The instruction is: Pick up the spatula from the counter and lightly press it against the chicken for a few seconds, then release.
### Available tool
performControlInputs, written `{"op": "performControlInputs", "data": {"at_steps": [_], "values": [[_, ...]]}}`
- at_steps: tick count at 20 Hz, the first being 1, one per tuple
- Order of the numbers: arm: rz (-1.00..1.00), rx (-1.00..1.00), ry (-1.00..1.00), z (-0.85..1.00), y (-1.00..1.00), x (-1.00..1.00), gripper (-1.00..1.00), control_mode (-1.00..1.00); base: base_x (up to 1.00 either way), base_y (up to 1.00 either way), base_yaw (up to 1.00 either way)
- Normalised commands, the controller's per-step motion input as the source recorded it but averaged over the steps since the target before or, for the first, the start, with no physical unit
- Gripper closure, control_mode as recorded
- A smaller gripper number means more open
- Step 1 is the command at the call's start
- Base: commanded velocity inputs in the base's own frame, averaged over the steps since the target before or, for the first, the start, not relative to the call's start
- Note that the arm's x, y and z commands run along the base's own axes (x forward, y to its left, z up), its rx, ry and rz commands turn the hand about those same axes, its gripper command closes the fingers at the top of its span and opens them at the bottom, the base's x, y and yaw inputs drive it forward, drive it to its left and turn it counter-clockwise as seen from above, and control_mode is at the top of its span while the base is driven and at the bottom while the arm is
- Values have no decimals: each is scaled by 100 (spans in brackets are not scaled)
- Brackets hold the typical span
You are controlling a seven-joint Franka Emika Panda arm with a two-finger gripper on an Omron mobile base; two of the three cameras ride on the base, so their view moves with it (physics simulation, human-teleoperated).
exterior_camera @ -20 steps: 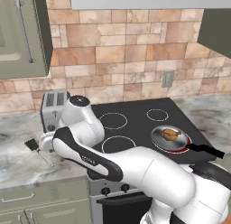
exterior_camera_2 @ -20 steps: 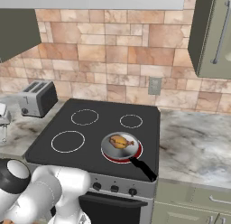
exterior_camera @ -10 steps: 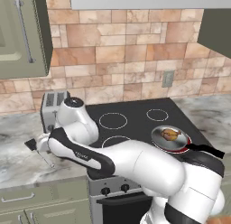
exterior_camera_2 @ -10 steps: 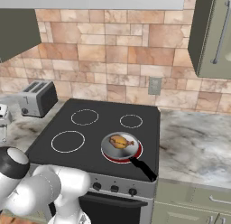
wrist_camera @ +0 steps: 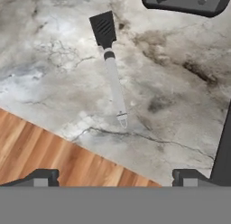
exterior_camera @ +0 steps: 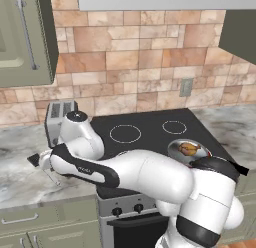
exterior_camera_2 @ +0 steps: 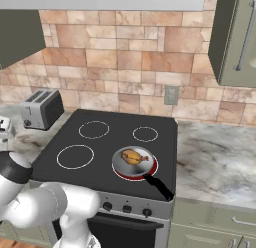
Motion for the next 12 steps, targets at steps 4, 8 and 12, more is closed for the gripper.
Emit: {"op": "performControlInputs", "data": {"at_steps": [4, 8, 12], "values": [[0, 0, 0, -18, 15, 17, -100, -100, 0, 0, 0], [0, 0, 0, -20, 15, 17, -100, -100, 0, 0, 0], [0, 0, 0, -12, 12, 10, -100, -100, 0, 0, 0]]}}
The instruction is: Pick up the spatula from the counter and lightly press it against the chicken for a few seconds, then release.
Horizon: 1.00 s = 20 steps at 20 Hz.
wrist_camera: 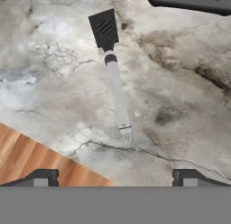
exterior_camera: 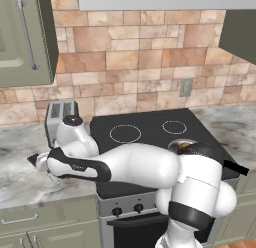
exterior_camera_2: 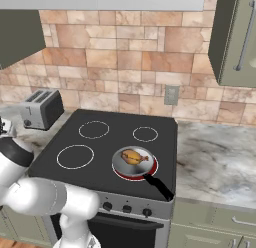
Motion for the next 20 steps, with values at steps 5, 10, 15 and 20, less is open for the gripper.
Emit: {"op": "performControlInputs", "data": {"at_steps": [5, 10, 15, 20], "values": [[0, -2, 0, -11, 11, 5, -100, -100, 0, 0, 0], [0, -2, 0, -9, 2, 6, -100, -100, 0, 0, 0], [0, -2, 0, -13, 1, 13, -100, -100, 0, 0, 0], [0, 0, 1, -18, 8, 14, -100, -100, 0, 0, 0]]}}
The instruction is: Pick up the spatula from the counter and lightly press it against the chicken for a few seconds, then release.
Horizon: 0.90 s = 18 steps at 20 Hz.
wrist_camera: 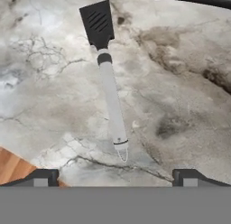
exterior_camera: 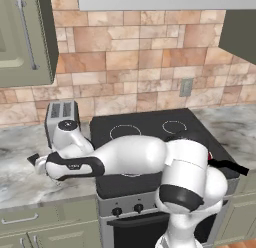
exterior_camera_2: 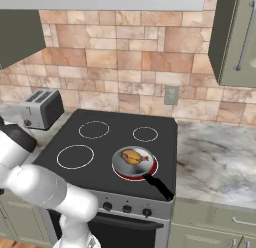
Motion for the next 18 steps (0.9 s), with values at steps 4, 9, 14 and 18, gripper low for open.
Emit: {"op": "performControlInputs", "data": {"at_steps": [4, 9, 14, 18], "values": [[0, 0, 1, -20, 12, 17, -100, -100, 0, 0, 0], [0, -1, 1, -20, 13, 16, -100, -100, 0, 0, 0], [0, -1, 1, -17, 20, 13, -100, -100, 0, 0, 0], [0, -3, 3, -17, 27, 18, -100, -100, 0, 0, 0]]}}
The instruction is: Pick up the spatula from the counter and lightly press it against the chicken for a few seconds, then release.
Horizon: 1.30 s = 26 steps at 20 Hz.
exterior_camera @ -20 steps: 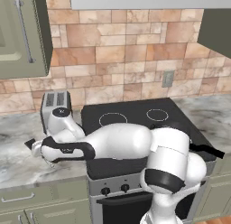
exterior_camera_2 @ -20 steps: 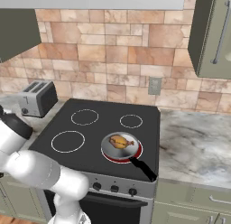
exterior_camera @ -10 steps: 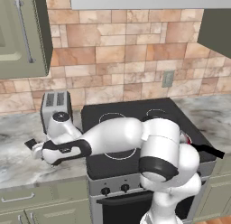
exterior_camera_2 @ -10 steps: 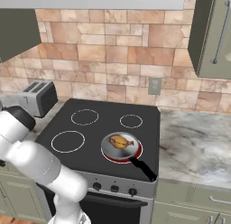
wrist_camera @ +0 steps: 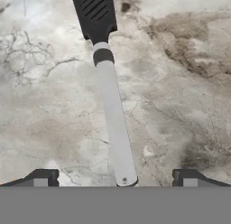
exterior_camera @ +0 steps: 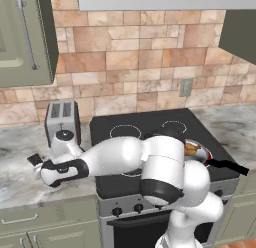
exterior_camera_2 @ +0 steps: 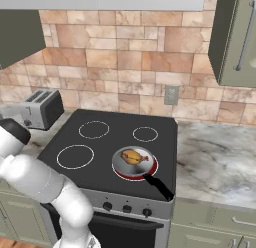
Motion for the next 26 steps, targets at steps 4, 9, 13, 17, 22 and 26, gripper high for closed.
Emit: {"op": "performControlInputs", "data": {"at_steps": [4, 9, 13, 17, 22, 26], "values": [[0, -3, 2, -13, 13, 19, -100, -100, 0, 0, 0], [0, -2, 1, -10, 3, 24, -100, -100, 0, 0, 0], [0, -2, 3, -22, 13, 18, -100, -100, 0, 0, 0], [0, -2, 4, -24, 19, 16, -100, -100, 0, 0, 0], [0, -3, 4, -23, 22, 17, 100, -100, 0, 0, 0], [0, -2, 3, -19, 13, 15, 100, -100, 0, 0, 0]]}}
